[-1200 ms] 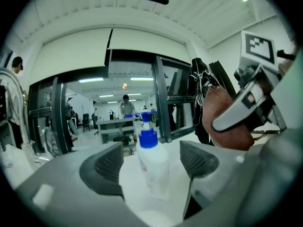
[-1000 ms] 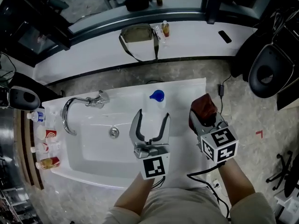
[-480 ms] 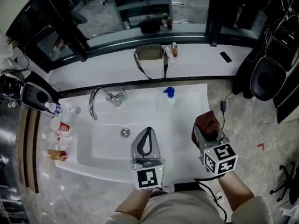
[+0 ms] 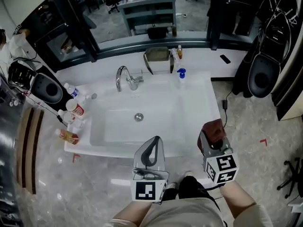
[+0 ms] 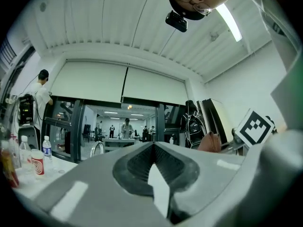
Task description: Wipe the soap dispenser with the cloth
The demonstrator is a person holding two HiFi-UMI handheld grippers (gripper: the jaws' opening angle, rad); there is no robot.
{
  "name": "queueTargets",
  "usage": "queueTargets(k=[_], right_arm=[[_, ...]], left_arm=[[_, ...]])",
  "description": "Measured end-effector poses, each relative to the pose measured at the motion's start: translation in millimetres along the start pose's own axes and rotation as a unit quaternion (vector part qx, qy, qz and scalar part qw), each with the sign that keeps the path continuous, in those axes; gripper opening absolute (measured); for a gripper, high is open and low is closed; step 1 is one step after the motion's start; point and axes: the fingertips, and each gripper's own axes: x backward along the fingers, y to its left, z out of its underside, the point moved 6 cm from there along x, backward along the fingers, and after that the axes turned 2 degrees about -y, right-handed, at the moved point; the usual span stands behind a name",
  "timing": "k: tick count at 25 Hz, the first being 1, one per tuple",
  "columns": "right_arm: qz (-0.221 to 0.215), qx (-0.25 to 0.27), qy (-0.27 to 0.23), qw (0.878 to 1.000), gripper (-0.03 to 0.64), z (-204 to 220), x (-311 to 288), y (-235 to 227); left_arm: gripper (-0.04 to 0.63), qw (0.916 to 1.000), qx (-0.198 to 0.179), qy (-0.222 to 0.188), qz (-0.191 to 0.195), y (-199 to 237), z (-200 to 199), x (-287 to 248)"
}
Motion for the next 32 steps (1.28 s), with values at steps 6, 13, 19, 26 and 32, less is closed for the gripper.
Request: queueTargets(k=[6, 13, 19, 26, 32], right_arm=[[-0.015, 0.024, -0.024, 0.999, 0.080, 1.0, 60.8, 44.2], [-0.009, 0.035, -0.041, 0.999, 0.080, 23.0, 153.7, 59.6], [-0.015, 0.035, -0.041, 0.998, 0.080, 45.9, 243.8, 65.4], [-0.025, 0.047, -0.044, 0.998, 0.080, 52.1, 304.5, 86.2], [-0.028, 0.060, -0.059, 0.996, 0.078, 41.1, 322.9, 112.4]], left_arm=[[0.000, 0.9998, 0.003, 0.017, -0.007, -16.5, -5.7, 64.8], [0.000, 0.9986, 0.019, 0.042, 0.023, -75.0, -9.8, 132.1], [0.000, 0.9989, 0.016, 0.041, 0.020, -136.0, -22.3, 198.0], [0.000, 0.9990, 0.005, 0.037, 0.026, -169.9, -45.3, 252.4], [0.000, 0.9989, -0.006, 0.031, 0.035, -162.8, -60.1, 268.9]])
